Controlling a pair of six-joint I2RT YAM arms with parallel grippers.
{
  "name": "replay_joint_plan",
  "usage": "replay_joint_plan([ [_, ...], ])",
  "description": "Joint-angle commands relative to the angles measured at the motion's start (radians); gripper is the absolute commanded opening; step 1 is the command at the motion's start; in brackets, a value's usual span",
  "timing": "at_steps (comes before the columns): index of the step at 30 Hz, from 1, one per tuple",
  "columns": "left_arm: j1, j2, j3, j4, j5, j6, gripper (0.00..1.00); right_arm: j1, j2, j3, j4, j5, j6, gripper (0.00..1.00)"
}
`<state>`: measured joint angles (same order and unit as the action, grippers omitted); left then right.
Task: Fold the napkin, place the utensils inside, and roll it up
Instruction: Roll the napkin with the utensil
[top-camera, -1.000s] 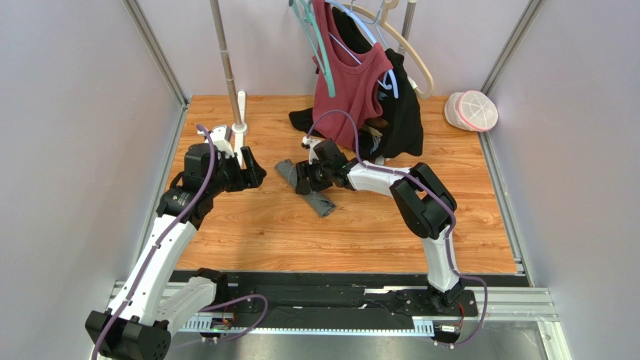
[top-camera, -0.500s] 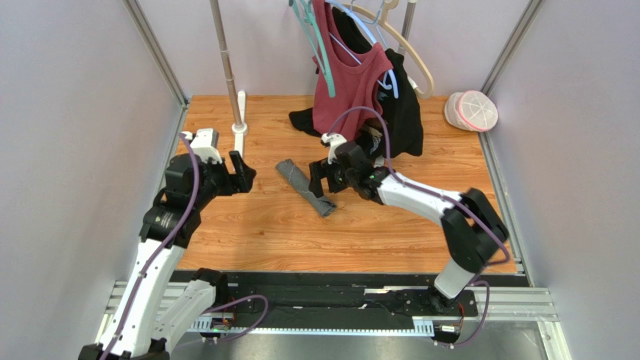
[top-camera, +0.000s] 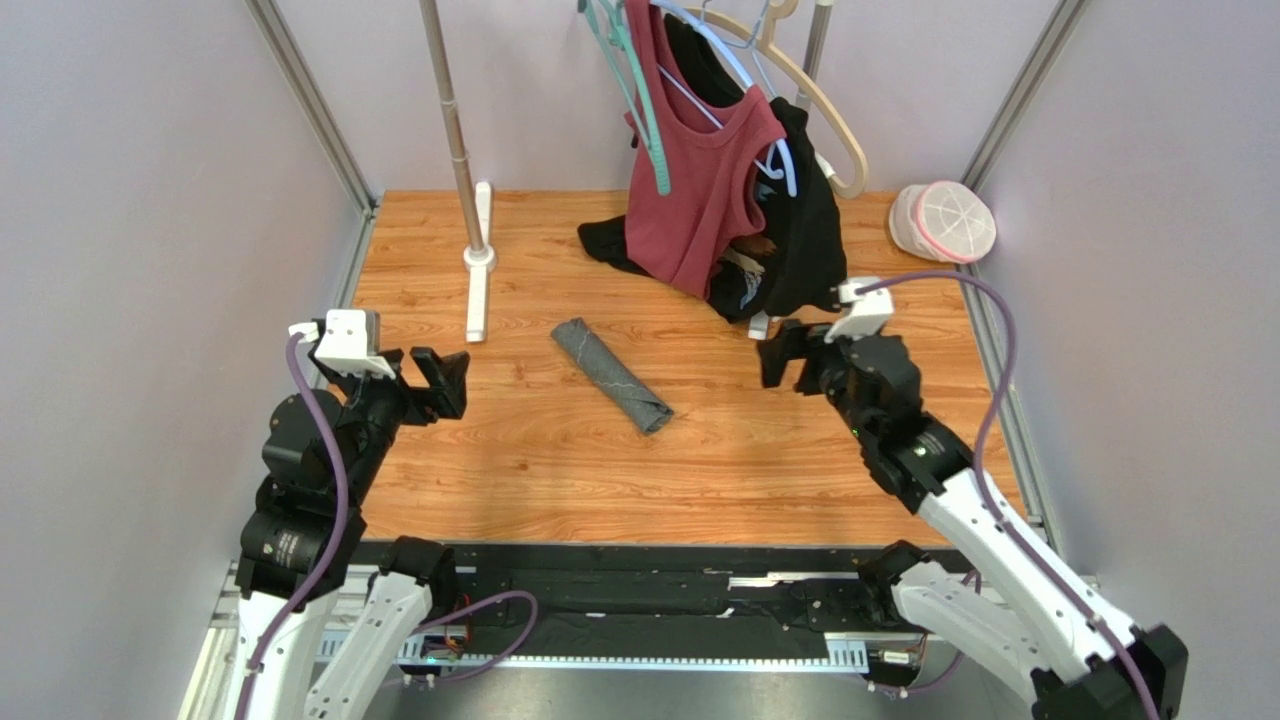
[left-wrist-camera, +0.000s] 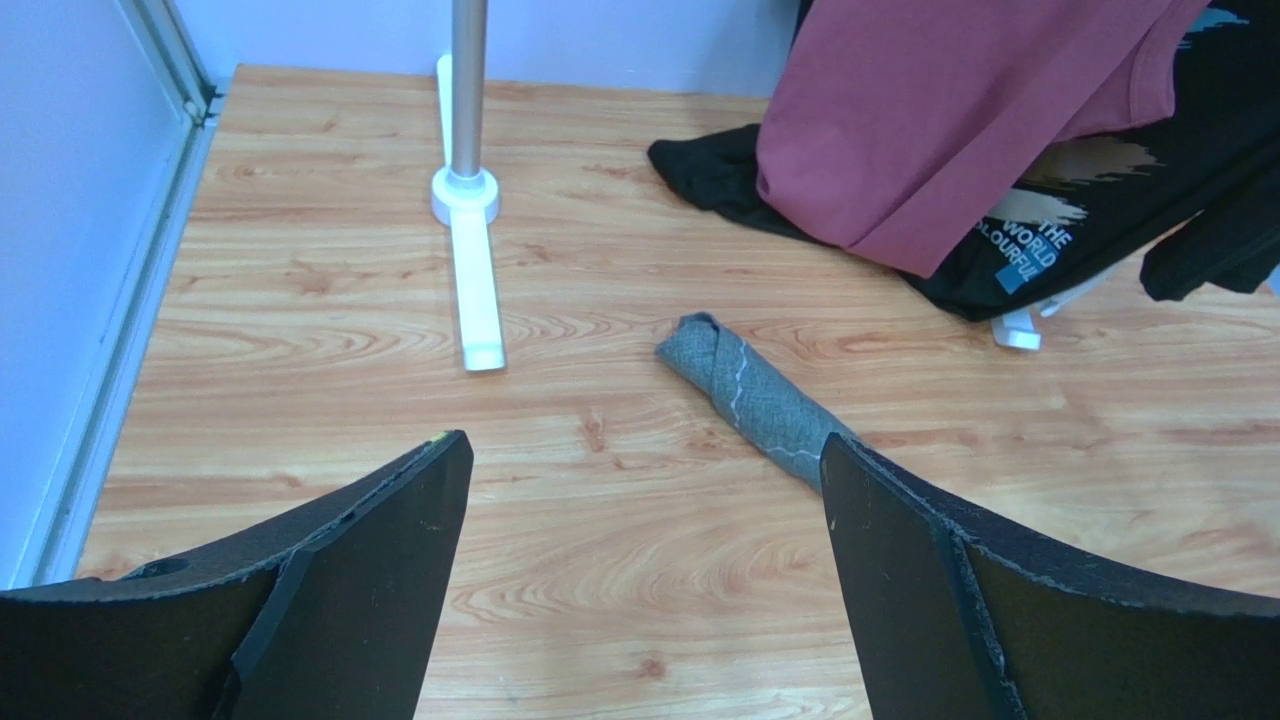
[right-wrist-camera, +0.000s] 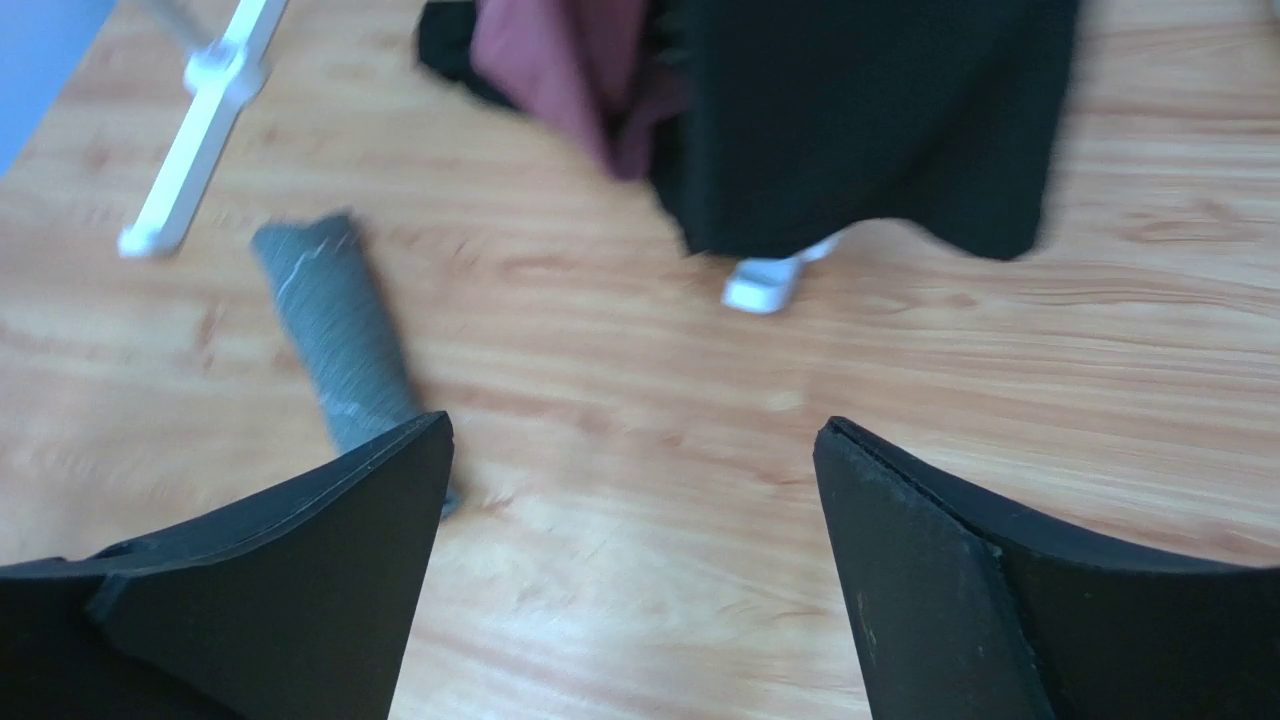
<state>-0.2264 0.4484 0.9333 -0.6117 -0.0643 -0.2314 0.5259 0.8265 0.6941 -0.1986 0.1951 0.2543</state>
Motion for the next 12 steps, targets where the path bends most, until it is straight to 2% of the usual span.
replay_joint_plan([
  [1,0.007,-0.022,-0.037,0.024,-0.023,0.029,0.95,-0.07,-0.089,-0.042,-0.013,0.089,-0.012,0.96],
  [12,0.007,-0.048,-0.056,0.017,-0.083,0.017,0.99,-0.096,-0.127,-0.088,0.048,0.118,-0.02,0.96],
])
